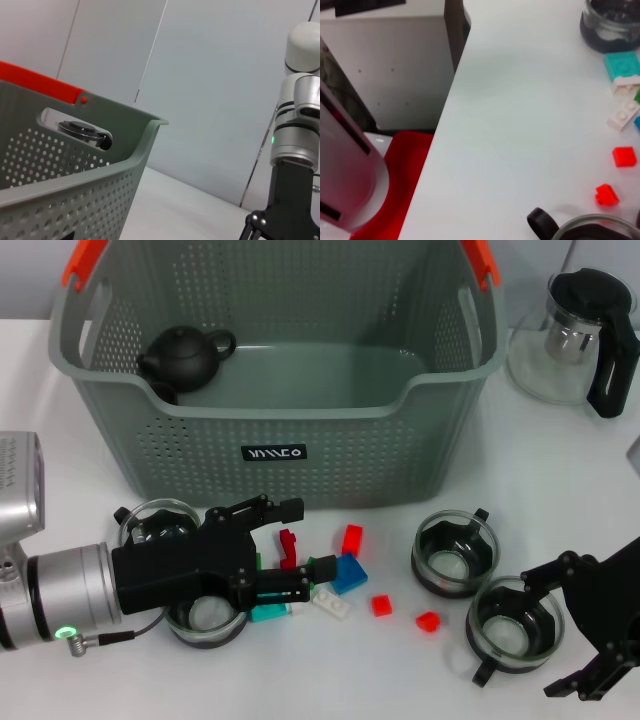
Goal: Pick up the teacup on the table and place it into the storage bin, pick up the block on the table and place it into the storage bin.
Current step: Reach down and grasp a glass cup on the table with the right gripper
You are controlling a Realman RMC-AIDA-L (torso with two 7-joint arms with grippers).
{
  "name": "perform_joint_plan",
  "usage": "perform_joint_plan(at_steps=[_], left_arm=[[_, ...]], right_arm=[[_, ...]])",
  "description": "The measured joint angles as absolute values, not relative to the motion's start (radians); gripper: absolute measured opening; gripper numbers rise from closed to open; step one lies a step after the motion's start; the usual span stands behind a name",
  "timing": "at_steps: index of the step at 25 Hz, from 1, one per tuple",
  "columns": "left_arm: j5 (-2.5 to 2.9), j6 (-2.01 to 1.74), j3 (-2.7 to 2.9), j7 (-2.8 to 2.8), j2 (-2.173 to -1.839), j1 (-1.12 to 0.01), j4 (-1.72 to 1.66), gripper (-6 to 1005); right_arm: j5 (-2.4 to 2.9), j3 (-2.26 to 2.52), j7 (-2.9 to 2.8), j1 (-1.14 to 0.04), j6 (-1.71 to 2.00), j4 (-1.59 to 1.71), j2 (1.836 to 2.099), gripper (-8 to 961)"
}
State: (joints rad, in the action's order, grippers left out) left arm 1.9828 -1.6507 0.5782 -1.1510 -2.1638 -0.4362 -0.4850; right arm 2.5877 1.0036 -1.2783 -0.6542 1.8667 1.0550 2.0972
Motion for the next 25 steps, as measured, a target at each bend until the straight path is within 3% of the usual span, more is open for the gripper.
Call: perform_joint_plan(at_steps=[25], left_arm=[[1.966, -1.651, 0.578, -1.149, -2.164, -0.434, -0.485, 916]], right_arm=[[2.588, 1.263, -1.39, -0.655, 1.748, 1.063, 2.097, 942]])
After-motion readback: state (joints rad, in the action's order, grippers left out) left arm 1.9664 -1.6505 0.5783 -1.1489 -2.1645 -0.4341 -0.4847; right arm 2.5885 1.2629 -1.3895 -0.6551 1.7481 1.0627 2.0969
